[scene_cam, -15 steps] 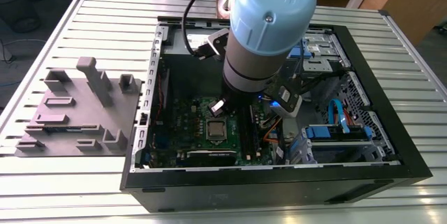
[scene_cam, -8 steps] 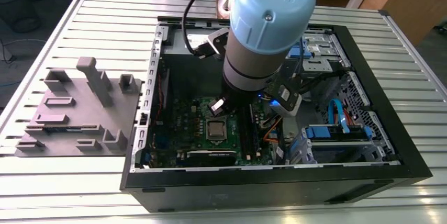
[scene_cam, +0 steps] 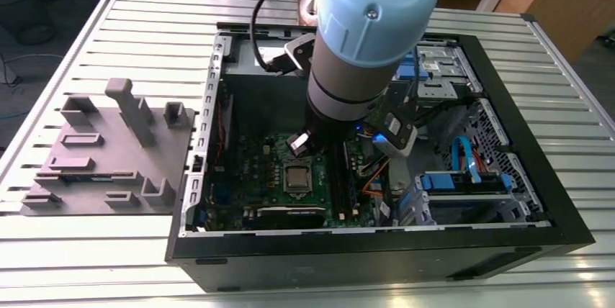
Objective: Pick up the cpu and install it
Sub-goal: 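Close the cpu cover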
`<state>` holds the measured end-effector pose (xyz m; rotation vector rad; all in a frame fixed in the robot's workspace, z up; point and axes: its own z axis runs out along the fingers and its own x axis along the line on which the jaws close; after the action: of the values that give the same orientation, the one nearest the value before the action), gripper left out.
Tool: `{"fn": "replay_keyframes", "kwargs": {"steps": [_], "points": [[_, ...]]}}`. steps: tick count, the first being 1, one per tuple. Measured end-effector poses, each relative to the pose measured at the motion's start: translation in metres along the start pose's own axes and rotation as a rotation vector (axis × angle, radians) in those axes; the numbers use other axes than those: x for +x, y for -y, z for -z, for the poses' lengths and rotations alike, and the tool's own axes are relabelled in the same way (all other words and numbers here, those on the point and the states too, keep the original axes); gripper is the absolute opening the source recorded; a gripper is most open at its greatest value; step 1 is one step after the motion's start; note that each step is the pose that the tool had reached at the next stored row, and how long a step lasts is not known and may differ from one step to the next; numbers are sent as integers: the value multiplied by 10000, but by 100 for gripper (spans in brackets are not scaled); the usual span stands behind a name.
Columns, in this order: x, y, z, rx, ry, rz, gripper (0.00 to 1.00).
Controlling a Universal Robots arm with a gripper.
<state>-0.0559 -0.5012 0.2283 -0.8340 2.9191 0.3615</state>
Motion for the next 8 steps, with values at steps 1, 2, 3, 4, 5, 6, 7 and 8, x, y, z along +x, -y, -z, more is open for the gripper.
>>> {"fn": "replay_keyframes", "kwargs": {"steps": [1, 2, 3, 4, 5, 6, 7, 8], "points": [[0, 0, 6, 0, 0, 1, 11], [2, 3, 8, -2, 2, 0, 11], [5, 7, 10, -2, 1, 0, 11], [8, 9, 12, 0, 0, 0, 11], [13, 11, 13, 1, 3, 1, 11], [21, 9, 14, 3, 6, 2, 11], [31, 7, 15, 6, 10, 4, 11], [42, 4, 16, 8, 15, 5, 11]]}}
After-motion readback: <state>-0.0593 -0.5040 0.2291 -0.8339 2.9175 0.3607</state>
